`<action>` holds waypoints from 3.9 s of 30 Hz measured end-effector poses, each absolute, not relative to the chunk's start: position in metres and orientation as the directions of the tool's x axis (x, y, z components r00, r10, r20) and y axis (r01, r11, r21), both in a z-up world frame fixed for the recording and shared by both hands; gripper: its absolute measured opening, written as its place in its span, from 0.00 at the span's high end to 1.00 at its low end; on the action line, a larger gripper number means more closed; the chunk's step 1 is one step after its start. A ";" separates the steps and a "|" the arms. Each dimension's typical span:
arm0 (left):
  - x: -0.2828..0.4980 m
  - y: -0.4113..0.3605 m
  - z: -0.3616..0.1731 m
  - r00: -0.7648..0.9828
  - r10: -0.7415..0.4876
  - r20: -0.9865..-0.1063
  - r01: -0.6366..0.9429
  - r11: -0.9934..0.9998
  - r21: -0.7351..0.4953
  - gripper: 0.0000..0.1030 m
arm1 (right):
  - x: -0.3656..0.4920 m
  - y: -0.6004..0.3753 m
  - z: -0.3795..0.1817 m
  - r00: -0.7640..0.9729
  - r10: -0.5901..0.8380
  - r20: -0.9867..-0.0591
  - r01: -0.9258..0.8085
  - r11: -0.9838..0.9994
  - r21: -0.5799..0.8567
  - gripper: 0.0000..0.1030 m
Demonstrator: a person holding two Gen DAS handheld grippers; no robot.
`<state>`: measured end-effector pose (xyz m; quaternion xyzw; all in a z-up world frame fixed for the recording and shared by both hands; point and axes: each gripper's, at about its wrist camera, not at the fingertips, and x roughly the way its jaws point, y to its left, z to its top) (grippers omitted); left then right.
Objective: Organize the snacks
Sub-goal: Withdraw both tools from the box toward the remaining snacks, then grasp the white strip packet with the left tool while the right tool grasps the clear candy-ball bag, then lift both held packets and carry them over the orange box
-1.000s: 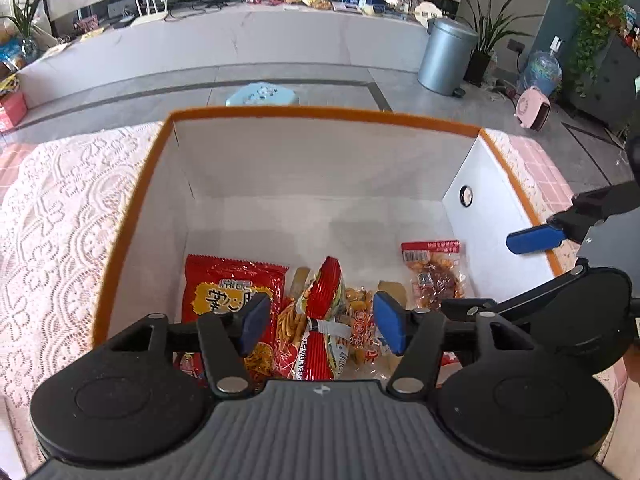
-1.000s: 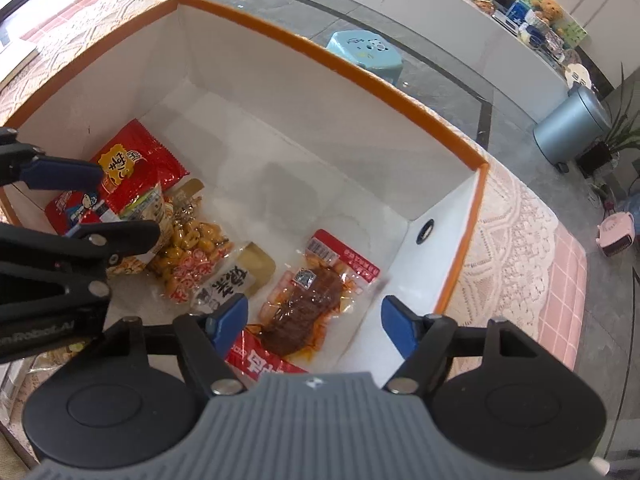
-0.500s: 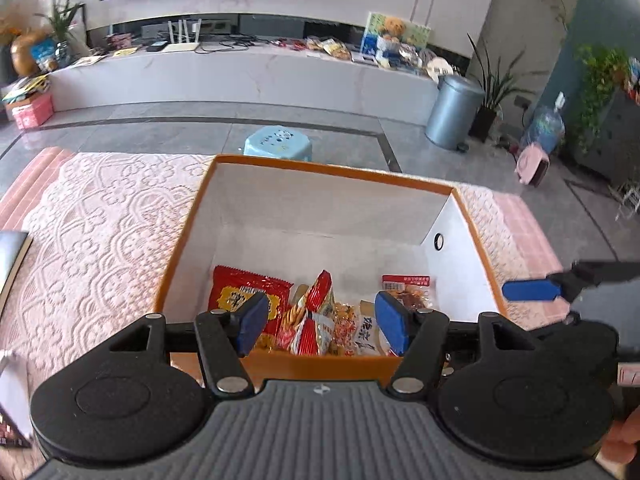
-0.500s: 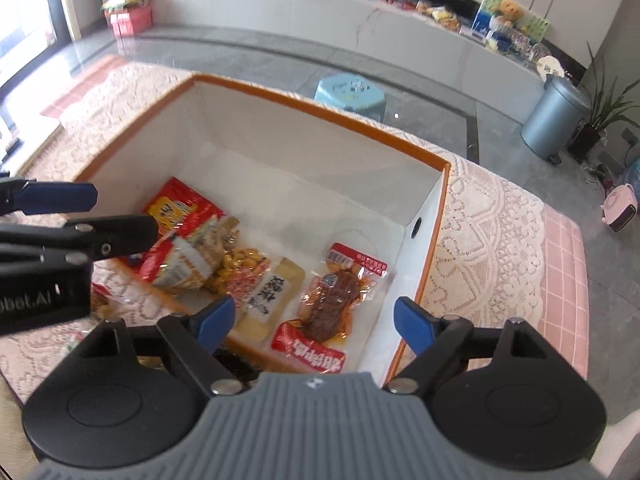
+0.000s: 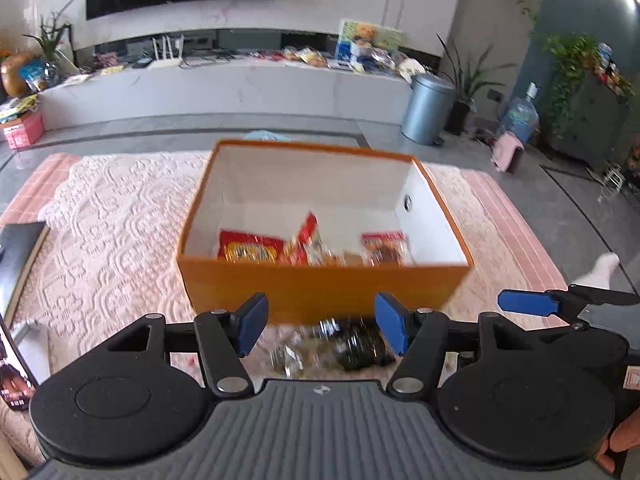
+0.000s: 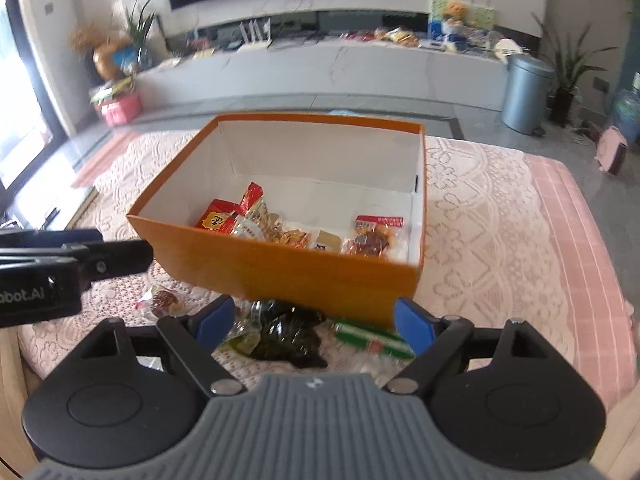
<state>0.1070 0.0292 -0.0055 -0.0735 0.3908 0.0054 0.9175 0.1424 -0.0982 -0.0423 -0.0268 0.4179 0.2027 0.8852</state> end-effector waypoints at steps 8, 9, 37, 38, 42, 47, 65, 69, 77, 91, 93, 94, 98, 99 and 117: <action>0.081 0.040 -0.035 0.673 -0.159 -0.723 -0.006 0.975 -0.221 0.30 | 0.084 -0.112 -0.066 0.667 0.312 -0.676 -0.292 0.945 0.148 0.18; 0.077 0.042 -0.040 0.671 -0.171 -0.721 -0.004 0.972 -0.234 0.30 | 0.078 -0.112 -0.070 0.678 0.300 -0.671 -0.282 0.949 0.140 0.18; 0.050 0.091 -0.143 0.524 -0.032 -0.851 -0.097 0.991 -0.097 0.27 | 0.045 -0.095 -0.152 0.650 0.196 -0.735 -0.302 0.953 -0.013 0.17; 0.051 0.089 -0.146 0.528 -0.026 -0.849 -0.087 0.993 -0.085 0.27 | 0.047 -0.096 -0.153 0.654 0.192 -0.732 -0.299 0.954 -0.017 0.17; 0.056 0.085 -0.151 0.535 -0.051 -0.843 -0.066 0.993 -0.102 0.25 | 0.056 -0.102 -0.159 0.661 0.171 -0.731 -0.271 0.962 -0.020 0.13; 0.061 0.082 -0.157 0.556 -0.034 -0.831 -0.060 0.995 -0.080 0.24 | 0.073 -0.113 -0.163 0.658 0.161 -0.736 -0.187 0.981 0.048 0.10; 0.057 0.066 -0.148 0.679 -0.040 -0.733 0.011 0.999 -0.045 0.47 | 0.118 -0.126 -0.184 0.629 0.158 -0.761 -0.053 0.986 0.161 0.07; 0.059 0.066 -0.146 0.691 -0.072 -0.719 0.013 0.996 -0.087 0.47 | 0.125 -0.121 -0.187 0.629 0.148 -0.764 -0.047 0.987 0.153 0.07; 0.057 0.077 -0.141 0.724 -0.077 -0.686 -0.033 0.989 -0.146 0.47 | 0.125 -0.103 -0.192 0.650 0.088 -0.755 -0.112 0.993 0.019 0.20; 0.049 0.069 -0.132 0.741 -0.068 -0.668 -0.022 0.992 -0.126 0.47 | 0.109 -0.097 -0.185 0.664 0.106 -0.740 -0.186 0.982 -0.025 0.39; 0.047 0.067 -0.130 0.743 -0.068 -0.666 -0.019 0.992 -0.123 0.47 | 0.101 -0.093 -0.182 0.668 0.117 -0.735 -0.216 0.976 -0.041 0.39; 0.045 0.066 -0.129 0.745 -0.068 -0.664 -0.017 0.993 -0.121 0.47 | 0.096 -0.091 -0.179 0.671 0.127 -0.730 -0.231 0.972 -0.043 0.39; 0.039 0.062 -0.122 0.755 -0.075 -0.652 -0.004 0.993 -0.118 0.47 | 0.080 -0.088 -0.169 0.678 0.170 -0.715 -0.278 0.960 -0.036 0.39; 0.038 0.061 -0.120 0.757 -0.076 -0.649 -0.001 0.993 -0.118 0.47 | 0.077 -0.088 -0.166 0.679 0.179 -0.712 -0.287 0.957 -0.033 0.39; 0.042 0.053 -0.063 0.798 -0.101 -0.595 -0.011 0.983 -0.182 0.47 | 0.048 -0.092 -0.092 0.733 0.313 -0.604 -0.389 0.921 0.005 0.40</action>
